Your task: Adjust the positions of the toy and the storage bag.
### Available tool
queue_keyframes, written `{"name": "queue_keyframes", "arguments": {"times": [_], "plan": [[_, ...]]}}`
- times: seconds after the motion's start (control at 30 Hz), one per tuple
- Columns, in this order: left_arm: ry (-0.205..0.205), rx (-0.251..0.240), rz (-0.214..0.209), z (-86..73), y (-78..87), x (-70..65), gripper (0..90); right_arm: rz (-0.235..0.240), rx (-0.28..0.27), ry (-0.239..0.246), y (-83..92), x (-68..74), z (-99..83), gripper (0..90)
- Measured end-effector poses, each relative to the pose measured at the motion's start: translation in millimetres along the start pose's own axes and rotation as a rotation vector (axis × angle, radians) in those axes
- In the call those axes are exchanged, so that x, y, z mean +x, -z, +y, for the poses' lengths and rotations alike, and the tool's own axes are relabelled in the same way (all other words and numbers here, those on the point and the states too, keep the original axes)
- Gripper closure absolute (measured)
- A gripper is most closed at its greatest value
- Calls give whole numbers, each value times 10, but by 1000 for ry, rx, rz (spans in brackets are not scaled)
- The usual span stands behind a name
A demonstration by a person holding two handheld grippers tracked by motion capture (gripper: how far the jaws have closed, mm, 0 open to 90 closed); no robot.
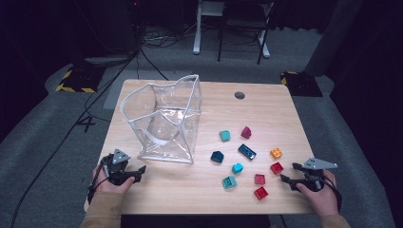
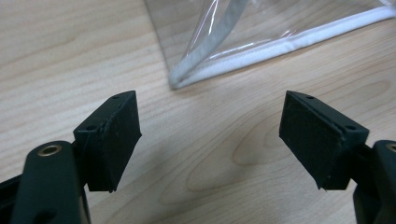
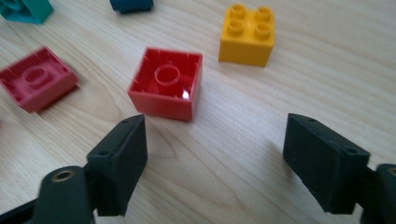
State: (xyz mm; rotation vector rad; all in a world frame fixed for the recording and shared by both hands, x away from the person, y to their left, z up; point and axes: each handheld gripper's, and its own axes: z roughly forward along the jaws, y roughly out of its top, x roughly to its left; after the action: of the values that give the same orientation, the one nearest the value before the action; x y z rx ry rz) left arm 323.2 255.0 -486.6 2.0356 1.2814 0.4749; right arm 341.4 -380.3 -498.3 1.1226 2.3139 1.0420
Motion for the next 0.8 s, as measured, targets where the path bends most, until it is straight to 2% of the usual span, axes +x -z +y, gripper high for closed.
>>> {"name": "queue_keyframes", "arguments": {"times": [0.17,0.37,0.47,0.63,0.73,0.8], "plan": [[-6,-28,-4,139,126,-15,216,24,-52,12,135,68,214,234],[-16,-34,-10,283,248,-36,229,44,-74,24,207,161,442,259],[-25,-25,-12,344,281,-32,254,55,-74,51,241,249,596,266],[-14,-38,-15,437,299,1,298,79,-76,64,257,331,714,281],[11,-64,-22,475,296,18,340,107,-88,74,219,433,821,290],[11,-69,-41,510,292,32,362,113,-92,80,203,463,850,299]]}}
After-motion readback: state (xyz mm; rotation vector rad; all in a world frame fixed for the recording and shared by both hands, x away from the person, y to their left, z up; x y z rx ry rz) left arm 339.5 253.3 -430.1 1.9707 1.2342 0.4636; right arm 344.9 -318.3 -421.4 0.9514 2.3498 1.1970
